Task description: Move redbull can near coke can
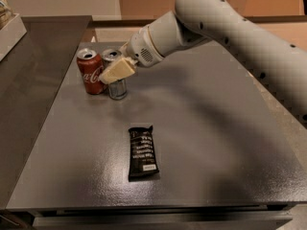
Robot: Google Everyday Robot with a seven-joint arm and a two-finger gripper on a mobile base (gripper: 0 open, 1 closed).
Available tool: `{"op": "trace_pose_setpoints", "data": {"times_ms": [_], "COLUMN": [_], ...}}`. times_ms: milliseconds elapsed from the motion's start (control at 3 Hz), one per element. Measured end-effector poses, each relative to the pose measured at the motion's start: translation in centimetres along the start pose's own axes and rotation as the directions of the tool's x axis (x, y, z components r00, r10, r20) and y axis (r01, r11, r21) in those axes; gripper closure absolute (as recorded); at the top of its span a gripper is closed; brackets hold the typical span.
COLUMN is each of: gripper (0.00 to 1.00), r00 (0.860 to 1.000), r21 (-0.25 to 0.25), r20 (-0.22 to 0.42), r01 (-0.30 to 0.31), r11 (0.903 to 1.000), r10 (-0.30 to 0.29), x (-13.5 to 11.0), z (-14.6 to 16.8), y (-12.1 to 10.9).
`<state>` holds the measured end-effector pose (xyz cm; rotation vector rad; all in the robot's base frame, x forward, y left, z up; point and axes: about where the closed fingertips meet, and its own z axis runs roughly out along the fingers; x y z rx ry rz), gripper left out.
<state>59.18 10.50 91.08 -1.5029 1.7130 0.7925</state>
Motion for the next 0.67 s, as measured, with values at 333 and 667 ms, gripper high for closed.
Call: {"op": "trace_pose_setpoints", "data": {"times_ms": [333, 667], "gripper": [0.0, 0.0], "r00": [1.0, 1.0], "r21": [-0.003, -0.003], "r20": [0.0, 0.0], "r01": [0.001, 0.001], "r11": [1.0, 1.0], "r10": [-0.001, -0.001], "x": [-0.04, -0.04], "z": [0.13, 0.13], "y": [0.08, 0.08]}}
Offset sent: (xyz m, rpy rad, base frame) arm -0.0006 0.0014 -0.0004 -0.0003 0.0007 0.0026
